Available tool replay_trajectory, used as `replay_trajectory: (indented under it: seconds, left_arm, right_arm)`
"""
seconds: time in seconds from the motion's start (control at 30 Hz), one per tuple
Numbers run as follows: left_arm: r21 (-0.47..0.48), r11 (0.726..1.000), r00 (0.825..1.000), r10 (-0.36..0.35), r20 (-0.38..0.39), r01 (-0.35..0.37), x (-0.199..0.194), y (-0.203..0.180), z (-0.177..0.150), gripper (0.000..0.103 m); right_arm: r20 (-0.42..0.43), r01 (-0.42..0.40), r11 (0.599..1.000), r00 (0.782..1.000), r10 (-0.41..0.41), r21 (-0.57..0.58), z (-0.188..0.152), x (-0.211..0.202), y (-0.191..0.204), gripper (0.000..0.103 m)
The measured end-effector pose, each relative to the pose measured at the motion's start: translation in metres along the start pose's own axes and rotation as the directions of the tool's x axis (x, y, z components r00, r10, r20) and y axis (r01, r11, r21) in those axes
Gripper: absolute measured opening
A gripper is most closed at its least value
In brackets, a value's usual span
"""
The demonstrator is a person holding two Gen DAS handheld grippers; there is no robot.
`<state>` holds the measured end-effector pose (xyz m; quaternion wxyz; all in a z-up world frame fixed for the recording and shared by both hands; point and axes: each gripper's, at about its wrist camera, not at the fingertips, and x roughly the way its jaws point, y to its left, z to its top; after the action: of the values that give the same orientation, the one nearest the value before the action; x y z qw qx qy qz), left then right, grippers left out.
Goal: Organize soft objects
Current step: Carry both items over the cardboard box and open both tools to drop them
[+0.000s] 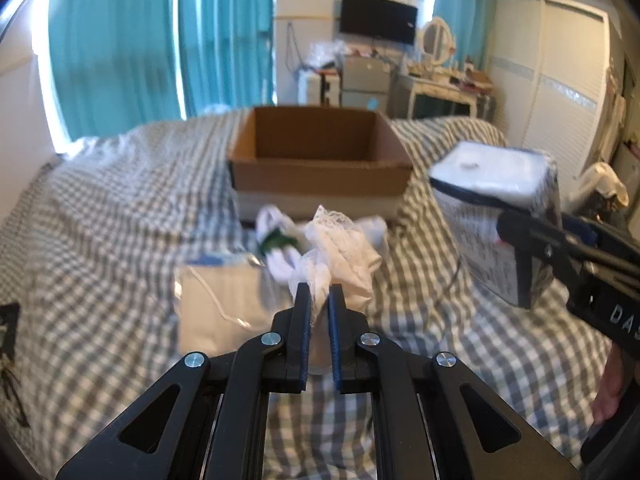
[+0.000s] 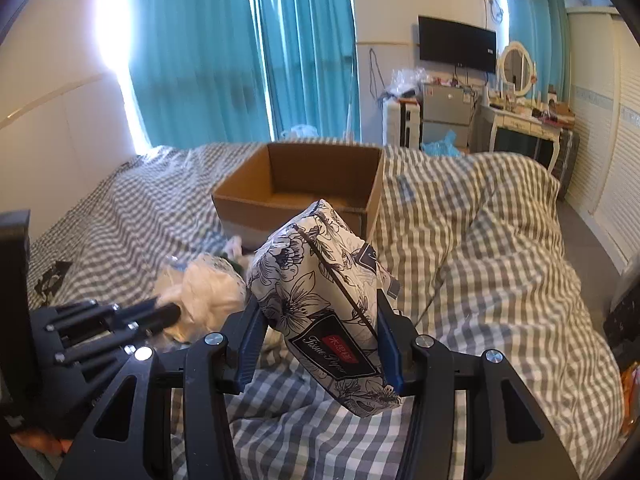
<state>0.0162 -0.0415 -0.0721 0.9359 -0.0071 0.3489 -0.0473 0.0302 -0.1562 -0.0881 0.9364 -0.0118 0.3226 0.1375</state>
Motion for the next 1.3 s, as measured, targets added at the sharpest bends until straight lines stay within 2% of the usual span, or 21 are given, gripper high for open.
replay_trajectory:
  seconds: [0.27, 0.47, 0.53, 0.77, 0.87, 0.97, 1.03, 1.1, 1.23, 1.3]
  left_arm:
    - [0.006, 1.0, 0.993, 0.017, 0.116, -0.018, -0.022, 0.006, 0.051, 0.007]
    - [-0.007, 1.0, 0.987, 0.021, 0.159, -0.021, -0.008, 0.019, 0.092, 0.007]
    - [-0.007, 1.0, 0.986, 0.026, 0.162, -0.026, 0.003, 0.024, 0.106, 0.007]
    - [0.021, 0.998, 0.989, 0.058, 0.135, -0.062, 0.068, 0.04, 0.138, 0.007]
    - [0.025, 0.997, 0.992, 0.065, 0.11, -0.068, 0.098, 0.045, 0.144, 0.008]
    - [0.031, 0.996, 0.993, 0.076, 0.087, -0.079, 0.125, 0.051, 0.143, 0.008]
    - [0.043, 0.997, 0.996, 0.058, 0.067, -0.061, 0.139, 0.053, 0.141, 0.009]
    - [0.058, 0.997, 0.997, 0.044, 0.058, -0.047, 0.147, 0.053, 0.138, 0.014]
    - [0.067, 0.997, 0.999, 0.045, 0.027, -0.046, 0.157, 0.051, 0.135, 0.014]
    - [0.057, 0.996, 0.998, 0.061, 0.011, -0.062, 0.159, 0.051, 0.135, 0.015]
  right_arm:
    - [0.099, -0.009, 1.0, 0.995, 0.012, -0.027, 0.027, -0.027, 0.009, 0.049]
    - [0.169, -0.063, 0.998, 0.983, 0.065, -0.019, 0.076, -0.028, 0.006, 0.049]
    - [0.196, -0.048, 0.998, 0.979, 0.055, -0.038, 0.094, -0.023, 0.008, 0.049]
    - [0.206, 0.003, 0.992, 0.978, 0.022, -0.122, 0.148, 0.036, 0.017, 0.049]
    - [0.183, -0.01, 0.988, 0.982, 0.039, -0.154, 0.161, 0.069, 0.017, 0.049]
    - [0.135, -0.035, 0.99, 0.989, 0.054, -0.14, 0.167, 0.107, 0.011, 0.049]
    - [0.107, -0.05, 0.99, 0.992, 0.064, -0.129, 0.167, 0.127, 0.003, 0.049]
    - [0.078, -0.053, 0.99, 0.995, 0.064, -0.128, 0.165, 0.149, 0.0, 0.05]
    - [0.045, -0.036, 0.986, 0.998, 0.044, -0.164, 0.155, 0.176, -0.004, 0.054]
    - [0.031, -0.052, 0.987, 0.998, 0.058, -0.154, 0.151, 0.184, -0.007, 0.062]
